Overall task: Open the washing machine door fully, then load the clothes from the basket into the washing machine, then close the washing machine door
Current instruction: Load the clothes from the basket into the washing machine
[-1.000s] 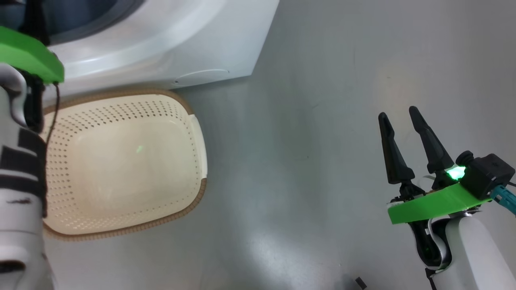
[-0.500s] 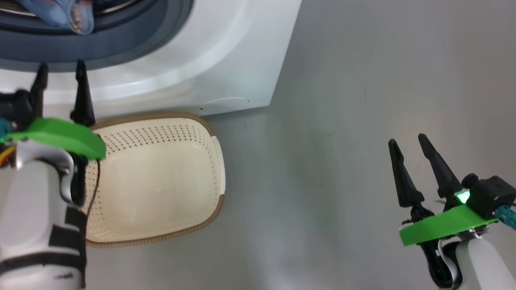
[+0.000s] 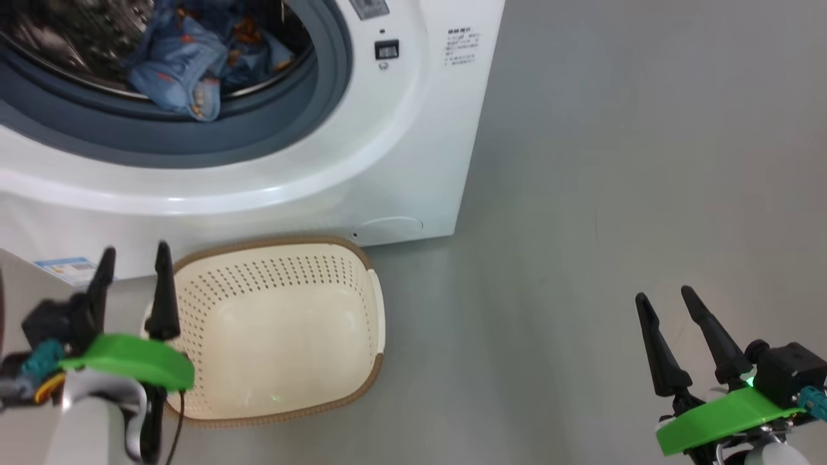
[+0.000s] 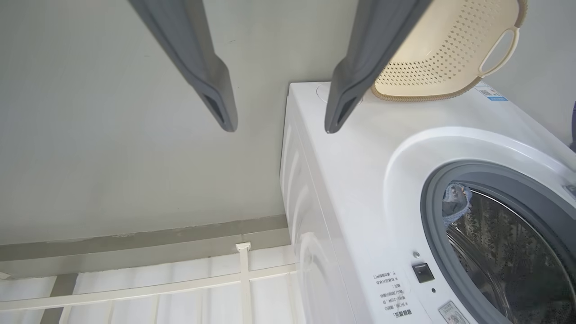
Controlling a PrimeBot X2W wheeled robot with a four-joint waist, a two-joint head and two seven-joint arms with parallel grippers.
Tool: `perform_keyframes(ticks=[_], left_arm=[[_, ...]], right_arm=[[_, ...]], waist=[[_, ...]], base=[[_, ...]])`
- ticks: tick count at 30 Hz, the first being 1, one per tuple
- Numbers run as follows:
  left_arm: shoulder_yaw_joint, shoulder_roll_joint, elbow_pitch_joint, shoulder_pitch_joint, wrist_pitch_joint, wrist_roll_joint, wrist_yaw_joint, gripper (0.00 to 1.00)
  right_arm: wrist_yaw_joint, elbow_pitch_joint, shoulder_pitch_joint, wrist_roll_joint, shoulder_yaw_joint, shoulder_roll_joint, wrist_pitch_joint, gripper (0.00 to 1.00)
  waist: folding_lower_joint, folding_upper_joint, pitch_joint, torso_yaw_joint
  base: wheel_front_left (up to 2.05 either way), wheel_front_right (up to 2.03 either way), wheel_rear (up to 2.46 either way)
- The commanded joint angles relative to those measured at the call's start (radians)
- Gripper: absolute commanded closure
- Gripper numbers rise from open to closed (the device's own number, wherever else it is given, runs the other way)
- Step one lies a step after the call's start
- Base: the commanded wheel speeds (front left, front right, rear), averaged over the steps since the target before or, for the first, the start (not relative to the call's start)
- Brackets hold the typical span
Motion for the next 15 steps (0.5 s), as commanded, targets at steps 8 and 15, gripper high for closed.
perform_keyframes(ticks=[8, 15], left_arm=[[0.061, 0.006, -0.131, 0.177, -0.005, 0.006, -0.003, 0.0], [0.079, -0.012, -0.227, 0.298, -0.005, 0.003, -0.003, 0.0]], right_arm=[[0.003, -0.021, 0.063, -0.002, 0.008, -0.028, -0.012, 0.0], [0.003, -0.024, 0.095, 0.0, 0.002, -0.033, -0.012, 0.0]], waist=[[0.0, 0.0, -0.093, 0.03], [0.0, 0.0, -0.12, 0.029]], base=[[0.0, 0.0, 0.0], [0.0, 0.0, 0.0]])
